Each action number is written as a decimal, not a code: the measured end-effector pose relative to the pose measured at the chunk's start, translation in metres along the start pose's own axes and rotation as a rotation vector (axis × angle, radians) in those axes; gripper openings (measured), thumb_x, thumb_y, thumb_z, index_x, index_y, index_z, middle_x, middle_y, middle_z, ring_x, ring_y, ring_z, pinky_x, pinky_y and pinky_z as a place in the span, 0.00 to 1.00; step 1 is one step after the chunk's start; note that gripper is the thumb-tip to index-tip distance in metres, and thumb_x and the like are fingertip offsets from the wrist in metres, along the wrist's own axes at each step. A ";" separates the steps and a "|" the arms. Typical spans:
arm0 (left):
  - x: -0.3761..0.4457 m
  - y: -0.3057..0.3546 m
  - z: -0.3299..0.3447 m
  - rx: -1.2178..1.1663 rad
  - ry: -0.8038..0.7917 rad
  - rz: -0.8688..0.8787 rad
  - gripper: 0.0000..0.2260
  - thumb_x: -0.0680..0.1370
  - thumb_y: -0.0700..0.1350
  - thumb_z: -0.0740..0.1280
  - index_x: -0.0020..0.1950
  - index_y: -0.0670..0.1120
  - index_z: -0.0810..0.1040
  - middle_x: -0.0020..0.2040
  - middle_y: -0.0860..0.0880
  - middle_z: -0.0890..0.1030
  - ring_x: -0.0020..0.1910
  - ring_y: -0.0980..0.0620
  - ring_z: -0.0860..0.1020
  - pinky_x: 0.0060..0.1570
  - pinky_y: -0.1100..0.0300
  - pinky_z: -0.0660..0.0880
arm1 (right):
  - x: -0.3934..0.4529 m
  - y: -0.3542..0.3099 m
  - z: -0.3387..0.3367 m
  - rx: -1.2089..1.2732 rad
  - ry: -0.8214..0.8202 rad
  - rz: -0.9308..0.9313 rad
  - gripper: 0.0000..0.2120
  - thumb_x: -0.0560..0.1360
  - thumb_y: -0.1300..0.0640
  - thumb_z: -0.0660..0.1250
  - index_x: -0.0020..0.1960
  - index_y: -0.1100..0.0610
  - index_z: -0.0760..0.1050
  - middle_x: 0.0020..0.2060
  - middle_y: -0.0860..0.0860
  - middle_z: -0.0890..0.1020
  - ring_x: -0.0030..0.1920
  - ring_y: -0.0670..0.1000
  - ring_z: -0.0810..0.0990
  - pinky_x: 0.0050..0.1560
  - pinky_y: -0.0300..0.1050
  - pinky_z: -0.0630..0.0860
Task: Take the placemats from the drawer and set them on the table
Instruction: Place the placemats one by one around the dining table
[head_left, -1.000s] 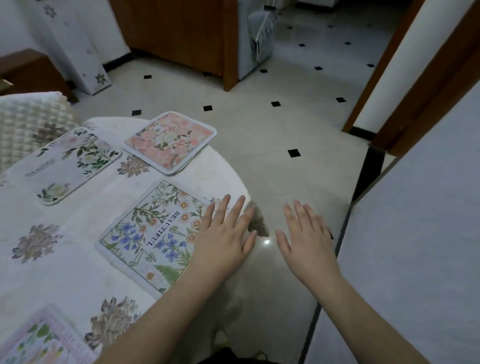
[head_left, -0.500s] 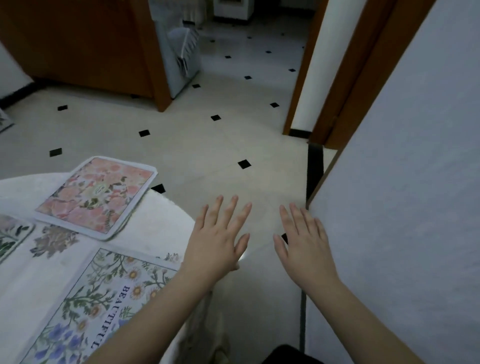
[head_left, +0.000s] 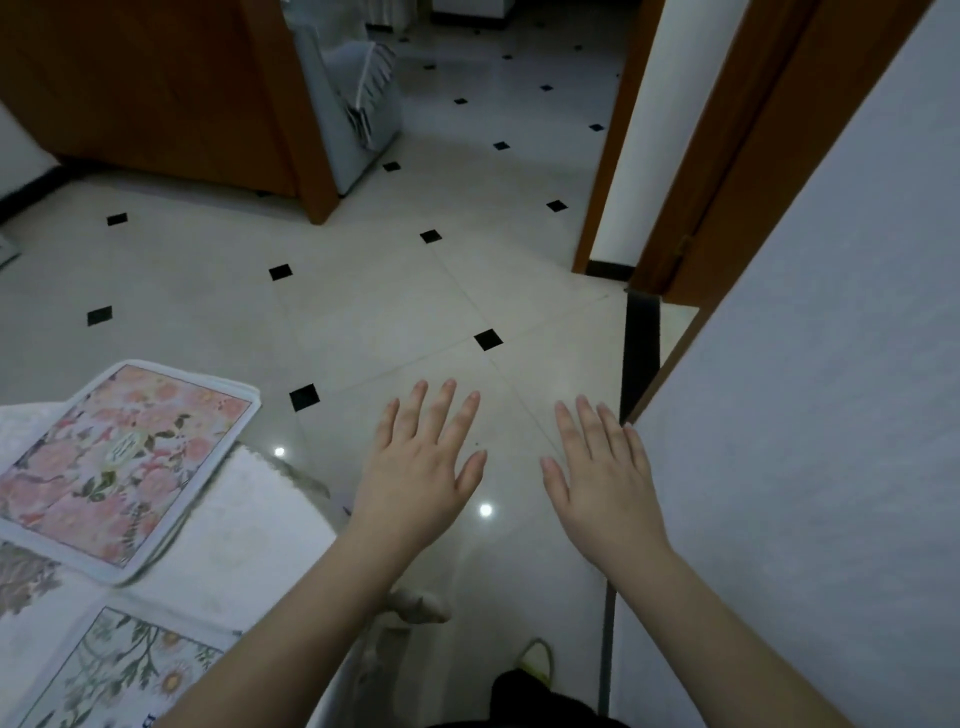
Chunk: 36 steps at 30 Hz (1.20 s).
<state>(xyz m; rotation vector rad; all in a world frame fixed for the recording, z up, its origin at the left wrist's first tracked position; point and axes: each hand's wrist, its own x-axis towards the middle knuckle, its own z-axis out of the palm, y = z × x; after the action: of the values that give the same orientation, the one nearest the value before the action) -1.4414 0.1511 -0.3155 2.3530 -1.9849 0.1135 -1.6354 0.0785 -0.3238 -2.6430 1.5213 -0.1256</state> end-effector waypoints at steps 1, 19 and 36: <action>0.013 0.000 -0.001 0.001 -0.006 -0.015 0.29 0.81 0.60 0.48 0.78 0.49 0.64 0.77 0.44 0.67 0.76 0.40 0.65 0.73 0.42 0.59 | 0.015 0.005 -0.002 0.012 -0.009 -0.016 0.33 0.79 0.40 0.38 0.80 0.52 0.51 0.78 0.54 0.56 0.78 0.55 0.54 0.76 0.53 0.48; 0.158 -0.058 0.004 -0.008 -0.028 -0.289 0.29 0.80 0.61 0.50 0.74 0.49 0.72 0.73 0.43 0.73 0.71 0.38 0.72 0.68 0.39 0.68 | 0.216 0.005 -0.013 -0.031 -0.073 -0.198 0.36 0.74 0.39 0.30 0.80 0.49 0.44 0.79 0.51 0.49 0.79 0.52 0.46 0.73 0.49 0.36; 0.248 -0.192 0.005 -0.110 -0.124 -0.454 0.36 0.75 0.65 0.33 0.81 0.55 0.52 0.82 0.49 0.53 0.81 0.45 0.50 0.77 0.45 0.45 | 0.388 -0.102 0.000 -0.071 -0.104 -0.424 0.36 0.75 0.39 0.32 0.80 0.50 0.51 0.79 0.51 0.55 0.78 0.53 0.51 0.74 0.49 0.40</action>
<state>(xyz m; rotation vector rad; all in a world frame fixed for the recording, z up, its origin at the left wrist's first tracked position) -1.2106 -0.0599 -0.2966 2.7168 -1.4017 -0.1629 -1.3532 -0.2063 -0.3017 -2.9360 0.9344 0.0391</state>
